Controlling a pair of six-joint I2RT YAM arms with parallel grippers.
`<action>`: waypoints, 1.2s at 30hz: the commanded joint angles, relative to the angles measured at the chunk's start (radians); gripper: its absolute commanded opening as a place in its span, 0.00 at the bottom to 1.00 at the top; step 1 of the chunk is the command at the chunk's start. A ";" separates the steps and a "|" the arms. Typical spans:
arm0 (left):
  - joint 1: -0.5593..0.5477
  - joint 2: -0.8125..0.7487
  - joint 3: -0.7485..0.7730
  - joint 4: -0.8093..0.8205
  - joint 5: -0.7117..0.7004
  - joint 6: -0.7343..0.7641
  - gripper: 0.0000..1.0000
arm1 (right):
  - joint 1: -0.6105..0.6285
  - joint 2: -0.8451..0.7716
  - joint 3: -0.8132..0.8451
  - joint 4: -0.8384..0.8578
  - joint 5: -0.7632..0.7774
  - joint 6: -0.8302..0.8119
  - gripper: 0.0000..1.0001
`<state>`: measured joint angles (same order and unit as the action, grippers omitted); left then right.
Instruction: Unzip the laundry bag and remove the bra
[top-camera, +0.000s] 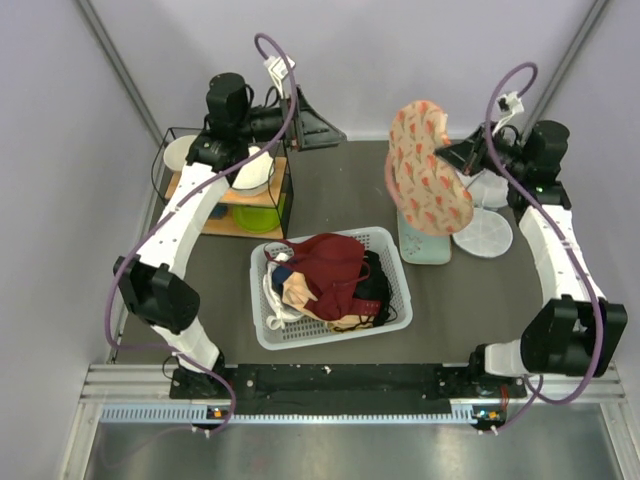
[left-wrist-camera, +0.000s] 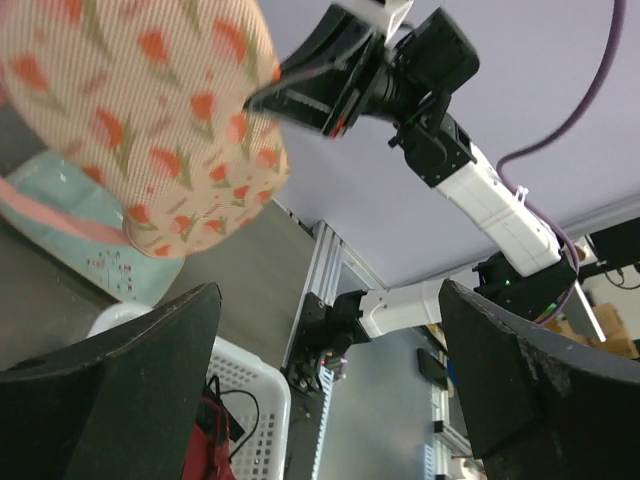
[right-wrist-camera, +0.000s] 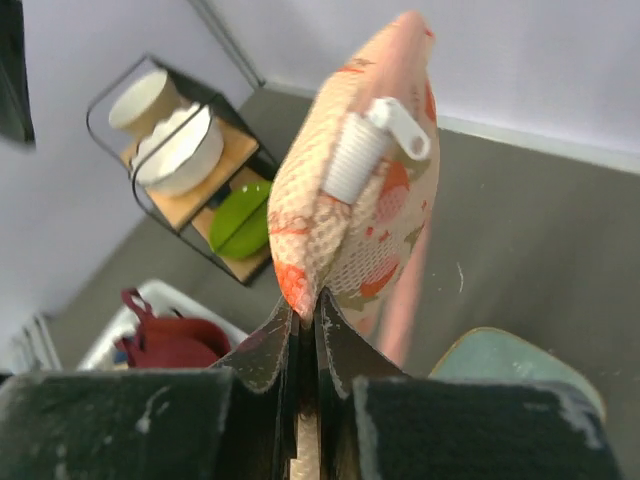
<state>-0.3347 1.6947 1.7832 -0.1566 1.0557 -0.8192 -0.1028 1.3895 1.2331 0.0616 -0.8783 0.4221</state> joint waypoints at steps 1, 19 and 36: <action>-0.017 -0.004 0.111 -0.031 0.010 0.074 0.96 | 0.028 -0.137 0.030 -0.134 -0.145 -0.446 0.00; -0.073 0.115 0.291 -0.008 0.131 0.269 0.99 | 0.028 -0.362 -0.029 -0.184 -0.636 -0.526 0.00; -0.211 0.132 0.148 0.310 0.228 0.038 0.79 | 0.048 -0.314 -0.035 -0.186 -0.582 -0.493 0.00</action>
<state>-0.5240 1.8191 1.9072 0.1394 1.2873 -0.7986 -0.0731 1.0710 1.1908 -0.1509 -1.4590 -0.0685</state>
